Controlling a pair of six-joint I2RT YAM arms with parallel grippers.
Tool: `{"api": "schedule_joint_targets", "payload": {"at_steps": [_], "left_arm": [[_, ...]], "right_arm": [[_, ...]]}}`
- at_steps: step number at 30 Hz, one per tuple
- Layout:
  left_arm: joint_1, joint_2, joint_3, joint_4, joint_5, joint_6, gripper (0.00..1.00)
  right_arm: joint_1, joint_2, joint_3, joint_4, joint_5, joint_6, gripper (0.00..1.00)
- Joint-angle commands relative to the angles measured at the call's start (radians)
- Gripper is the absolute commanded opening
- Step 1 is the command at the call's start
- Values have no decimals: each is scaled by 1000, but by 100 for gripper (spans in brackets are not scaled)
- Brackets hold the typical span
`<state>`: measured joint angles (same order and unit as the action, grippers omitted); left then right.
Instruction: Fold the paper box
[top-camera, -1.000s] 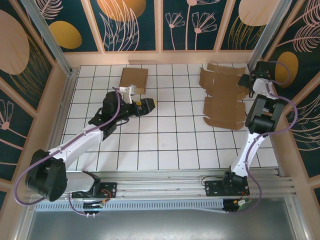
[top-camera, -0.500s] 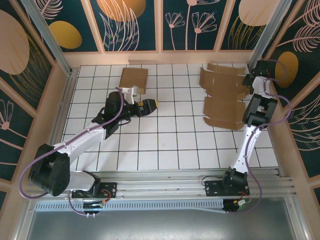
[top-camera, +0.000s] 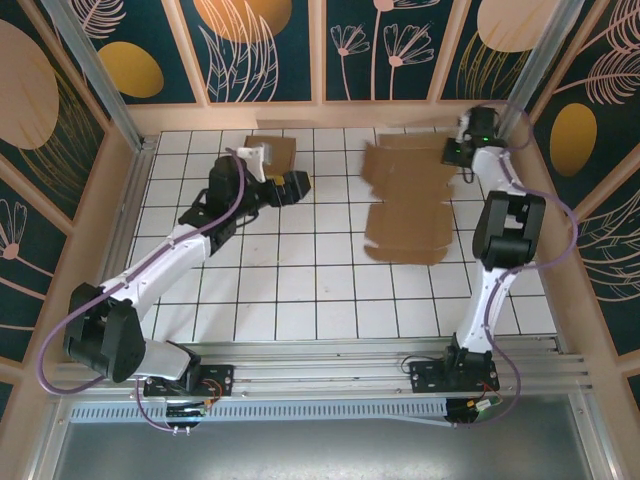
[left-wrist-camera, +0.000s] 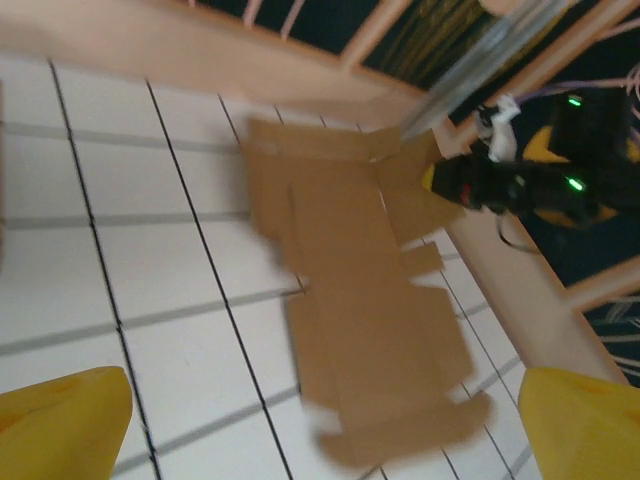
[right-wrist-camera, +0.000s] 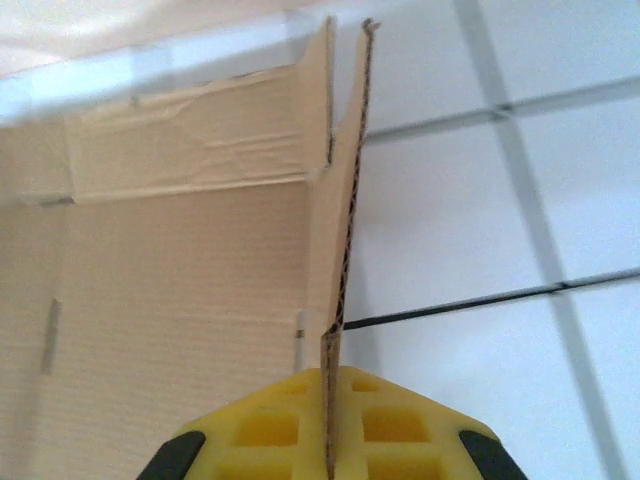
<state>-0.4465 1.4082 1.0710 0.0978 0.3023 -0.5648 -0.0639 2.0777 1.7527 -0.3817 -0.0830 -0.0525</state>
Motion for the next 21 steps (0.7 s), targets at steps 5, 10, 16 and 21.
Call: {"api": "schedule_joint_targets", "payload": {"at_steps": [5,10,16,21], "left_arm": [[156,21,104,-119,-7,304,98],[166,72,161,-222,107,661,98],[167,180,308,-227,466,982,98],[167,381,542,-354,590,1143,99]], "right_arm": [[220,-435,-411,285,-150,-96,0],[322,-666,-612,386,-216,-164,0],[345,-841,-740,470,-297,-202,0],[363,-861,-744,473,-369,-211,0]]}}
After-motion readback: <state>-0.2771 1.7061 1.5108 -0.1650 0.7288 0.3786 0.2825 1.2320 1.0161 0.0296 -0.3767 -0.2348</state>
